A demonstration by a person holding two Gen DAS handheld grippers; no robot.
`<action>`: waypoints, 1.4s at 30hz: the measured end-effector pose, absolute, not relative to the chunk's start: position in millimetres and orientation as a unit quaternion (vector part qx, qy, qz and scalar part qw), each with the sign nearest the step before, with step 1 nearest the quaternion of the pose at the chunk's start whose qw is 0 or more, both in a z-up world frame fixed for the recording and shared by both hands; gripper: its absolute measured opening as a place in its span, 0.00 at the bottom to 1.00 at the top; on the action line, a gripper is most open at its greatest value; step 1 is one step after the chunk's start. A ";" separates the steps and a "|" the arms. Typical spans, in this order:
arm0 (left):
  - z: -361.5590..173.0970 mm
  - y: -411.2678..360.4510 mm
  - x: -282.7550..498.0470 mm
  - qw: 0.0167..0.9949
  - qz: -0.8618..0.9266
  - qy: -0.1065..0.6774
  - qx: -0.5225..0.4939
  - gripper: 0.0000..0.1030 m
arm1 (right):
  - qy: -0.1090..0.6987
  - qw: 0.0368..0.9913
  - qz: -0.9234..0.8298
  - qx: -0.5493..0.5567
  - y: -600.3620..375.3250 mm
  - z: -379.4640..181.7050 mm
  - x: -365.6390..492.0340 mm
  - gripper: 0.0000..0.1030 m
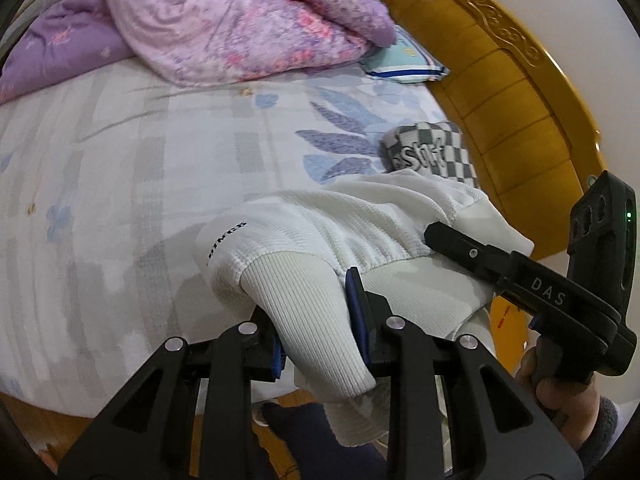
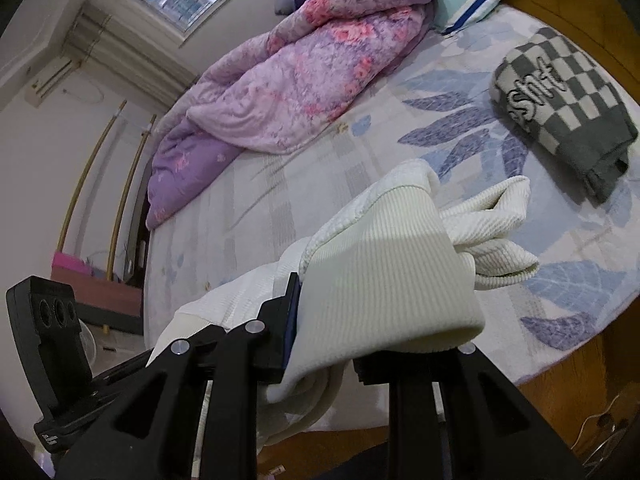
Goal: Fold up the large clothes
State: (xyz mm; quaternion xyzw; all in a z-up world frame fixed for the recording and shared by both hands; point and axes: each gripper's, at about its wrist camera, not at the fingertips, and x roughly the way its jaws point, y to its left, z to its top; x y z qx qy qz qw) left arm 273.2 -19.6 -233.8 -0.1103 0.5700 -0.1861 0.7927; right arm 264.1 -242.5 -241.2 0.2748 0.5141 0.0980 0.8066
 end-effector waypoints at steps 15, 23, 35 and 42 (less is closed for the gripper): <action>-190.0 -201.9 387.9 0.825 -0.229 0.500 -0.128 0.24 | 0.452 0.834 0.106 0.297 -437.6 -189.9 385.0 0.20; -168.2 -358.2 495.0 0.863 -0.230 0.413 -0.179 0.24 | 0.383 0.867 0.146 0.283 -597.4 -150.6 505.0 0.20; -376.8 -511.4 487.0 0.793 -0.184 0.557 -0.164 0.24 | 0.526 0.761 0.050 0.376 -746.4 -371.7 495.4 0.20; -432.3 -521.1 462.8 0.763 -0.154 0.612 -0.141 0.25 | 0.563 0.727 0.030 0.393 -752.6 -422.9 461.8 0.20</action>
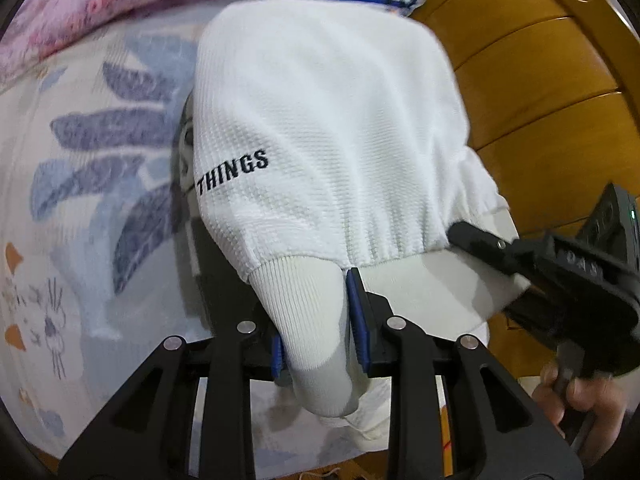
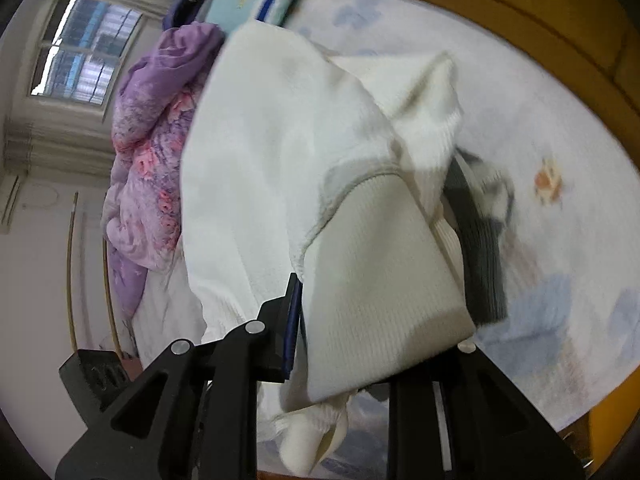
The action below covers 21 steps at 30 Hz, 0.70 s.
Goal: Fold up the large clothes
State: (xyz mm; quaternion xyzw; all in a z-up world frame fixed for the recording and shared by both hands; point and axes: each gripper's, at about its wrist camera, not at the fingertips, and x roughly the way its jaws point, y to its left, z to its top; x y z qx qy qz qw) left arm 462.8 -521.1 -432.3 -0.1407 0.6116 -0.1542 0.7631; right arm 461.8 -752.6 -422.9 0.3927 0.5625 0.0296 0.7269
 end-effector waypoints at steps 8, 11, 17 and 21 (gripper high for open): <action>-462.5 -515.9 454.6 0.736 -0.121 0.654 -0.129 0.47 | 0.603 0.700 -0.008 0.383 -753.7 -449.5 456.1 0.30; -463.6 -514.6 449.7 0.738 -0.110 0.656 -0.115 0.69 | 0.630 0.687 -0.031 0.361 -753.0 -454.8 457.5 0.36; -457.0 -497.5 452.4 0.737 -0.085 0.658 -0.128 0.72 | 0.651 0.692 -0.049 0.309 -742.6 -445.7 459.8 0.41; -445.0 -483.8 458.9 0.743 -0.063 0.653 -0.133 0.78 | 0.664 0.705 -0.051 0.242 -728.0 -424.4 462.0 0.44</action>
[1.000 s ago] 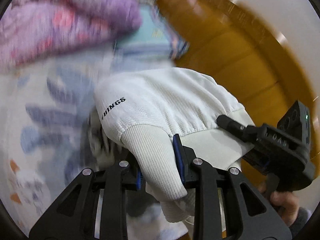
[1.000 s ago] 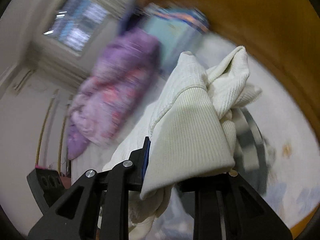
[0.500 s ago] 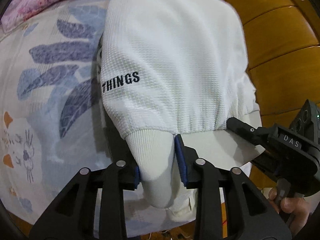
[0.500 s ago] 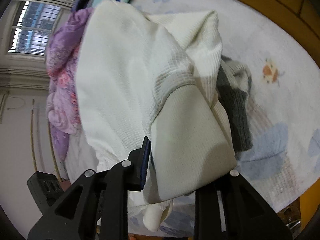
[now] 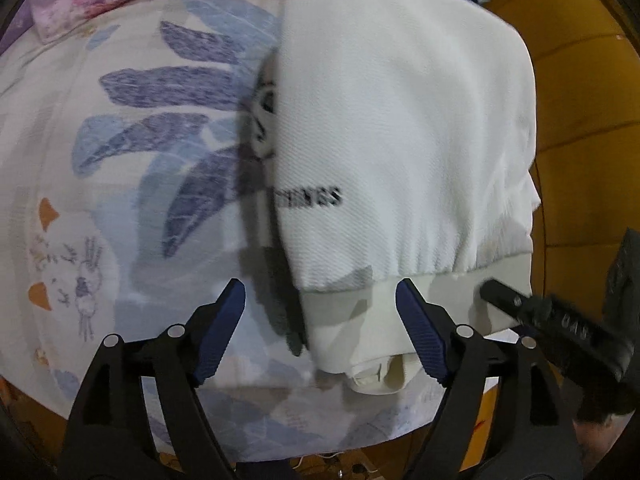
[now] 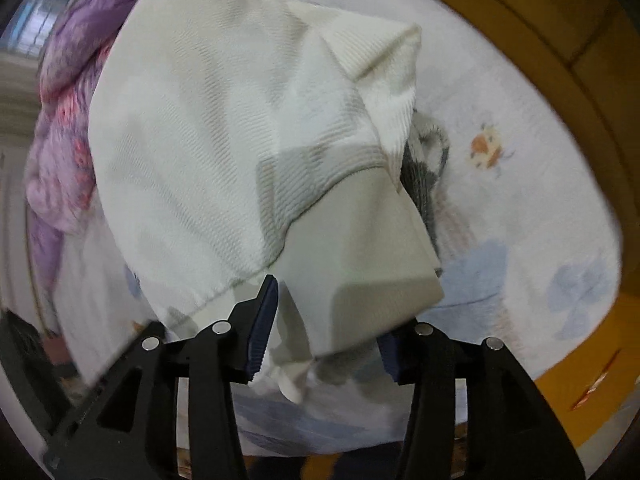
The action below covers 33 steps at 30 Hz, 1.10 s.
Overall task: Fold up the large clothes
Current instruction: 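Open both tools and release the folded jacket on the sheet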
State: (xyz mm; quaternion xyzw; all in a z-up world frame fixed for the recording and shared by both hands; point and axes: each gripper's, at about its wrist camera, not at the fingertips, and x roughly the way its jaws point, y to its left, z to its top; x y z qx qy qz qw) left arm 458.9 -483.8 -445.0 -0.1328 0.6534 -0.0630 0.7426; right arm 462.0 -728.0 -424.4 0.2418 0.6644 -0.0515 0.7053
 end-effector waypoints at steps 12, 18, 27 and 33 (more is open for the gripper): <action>-375.4 -443.0 463.8 0.769 -0.020 0.624 -0.139 0.87 | 0.619 0.778 0.004 0.108 -654.8 -326.0 478.4 0.56; -343.3 -411.8 458.8 0.793 0.000 0.593 -0.142 0.88 | 0.592 0.804 0.036 0.031 -601.3 -290.7 490.6 0.70; -297.4 -358.8 447.3 0.812 -0.009 0.563 -0.152 0.88 | 0.565 0.823 0.050 -0.003 -541.4 -258.4 478.2 0.84; -267.5 -314.7 429.1 0.819 -0.025 0.553 -0.151 0.88 | 0.553 0.833 0.036 0.002 -497.3 -227.2 453.8 0.86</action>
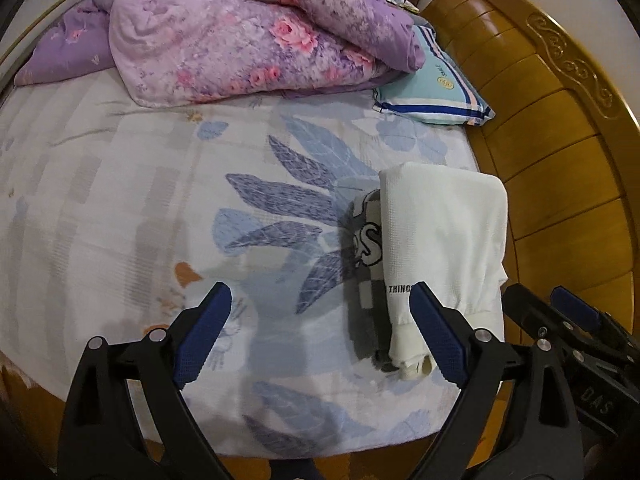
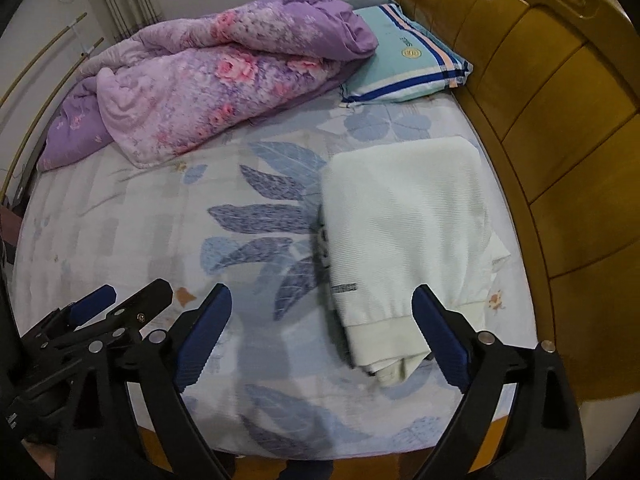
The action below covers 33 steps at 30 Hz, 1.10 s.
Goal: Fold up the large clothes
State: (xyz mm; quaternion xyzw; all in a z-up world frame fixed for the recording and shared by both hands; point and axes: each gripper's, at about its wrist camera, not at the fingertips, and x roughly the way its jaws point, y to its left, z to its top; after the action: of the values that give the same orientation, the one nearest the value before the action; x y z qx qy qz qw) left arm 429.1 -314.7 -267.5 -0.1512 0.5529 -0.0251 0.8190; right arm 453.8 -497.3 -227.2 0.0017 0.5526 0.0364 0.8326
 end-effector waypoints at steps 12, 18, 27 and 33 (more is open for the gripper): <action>-169.4 -208.0 360.8 0.859 -0.046 0.498 -0.113 0.89 | 0.507 0.861 0.037 0.030 -396.7 -146.9 383.9 0.88; -112.0 -159.4 316.6 0.884 -0.050 0.457 -0.085 0.91 | 0.472 0.879 0.058 0.030 -349.5 -99.1 341.5 0.89; -38.0 -100.3 239.5 0.921 -0.036 0.385 -0.052 0.91 | 0.421 0.902 0.086 0.051 -292.7 -43.6 279.1 0.92; -4.8 -79.5 201.6 0.936 -0.022 0.351 -0.029 0.95 | 0.393 0.913 0.099 0.053 -272.0 -18.5 249.1 0.92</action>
State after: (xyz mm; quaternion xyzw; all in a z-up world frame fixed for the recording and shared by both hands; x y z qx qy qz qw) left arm 201.6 -79.5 -4.8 -0.0291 0.3511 -0.0222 0.9356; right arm 249.1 -272.0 -18.5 0.0531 0.3933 0.0990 0.9125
